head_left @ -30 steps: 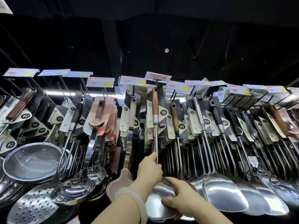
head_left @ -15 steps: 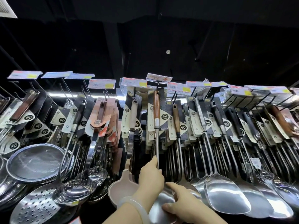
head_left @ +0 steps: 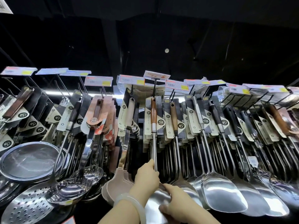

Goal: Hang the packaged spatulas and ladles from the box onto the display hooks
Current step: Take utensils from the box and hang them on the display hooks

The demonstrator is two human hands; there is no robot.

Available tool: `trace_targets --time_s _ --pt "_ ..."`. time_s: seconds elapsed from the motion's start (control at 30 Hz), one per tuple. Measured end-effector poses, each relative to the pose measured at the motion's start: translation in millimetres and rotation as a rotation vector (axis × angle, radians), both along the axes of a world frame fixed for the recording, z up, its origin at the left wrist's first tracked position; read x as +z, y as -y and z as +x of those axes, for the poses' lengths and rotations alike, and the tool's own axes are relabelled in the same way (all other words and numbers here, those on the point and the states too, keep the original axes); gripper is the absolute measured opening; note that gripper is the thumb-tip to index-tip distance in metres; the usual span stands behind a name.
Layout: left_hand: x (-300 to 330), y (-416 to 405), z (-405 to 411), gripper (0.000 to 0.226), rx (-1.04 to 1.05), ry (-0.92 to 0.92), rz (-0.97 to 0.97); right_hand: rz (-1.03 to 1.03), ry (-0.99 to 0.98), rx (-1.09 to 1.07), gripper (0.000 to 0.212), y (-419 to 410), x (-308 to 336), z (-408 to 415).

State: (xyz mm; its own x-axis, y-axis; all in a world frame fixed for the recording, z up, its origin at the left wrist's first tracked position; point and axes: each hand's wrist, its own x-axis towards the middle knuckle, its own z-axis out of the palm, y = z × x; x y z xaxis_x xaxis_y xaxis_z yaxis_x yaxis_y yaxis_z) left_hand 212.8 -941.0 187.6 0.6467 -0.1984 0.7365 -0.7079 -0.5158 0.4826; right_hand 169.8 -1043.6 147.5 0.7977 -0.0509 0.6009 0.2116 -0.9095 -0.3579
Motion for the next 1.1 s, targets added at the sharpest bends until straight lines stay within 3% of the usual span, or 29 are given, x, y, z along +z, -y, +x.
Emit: trace_targets --time_s 0.1,0.3,0.53,0.73,0.9,1.0,1.1 --pt "-0.8 2.7 4.8 0.034 0.081 0.033 0.107 0.005 0.016 -0.048 0.071 7.1 -3.1 12.2" --pt "0.8 7.5 15.0 0.048 0.059 0.004 0.079 0.07 0.028 -0.056 0.072 18.2 -5.5 35.0" --pt "3.4 14.6 35.3 0.052 0.079 -0.006 0.098 0.088 0.015 -0.069 0.062 24.2 -4.5 60.5" --pt "2.0 15.4 39.7 0.042 0.151 0.024 0.127 0.104 0.019 -0.072 0.052 22.7 -6.4 69.7" --pt "-4.0 10.9 27.0 0.055 0.193 0.028 0.218 0.151 0.016 -0.076 0.068 17.7 -10.0 62.3" --pt "-4.9 6.4 12.7 0.073 0.212 0.046 0.253 0.091 -0.008 -0.125 0.066 11.5 -8.3 48.0" --pt "-5.3 -3.9 -6.3 0.067 0.192 0.073 0.253 -0.034 0.013 -0.208 0.052 1.8 -1.0 24.0"
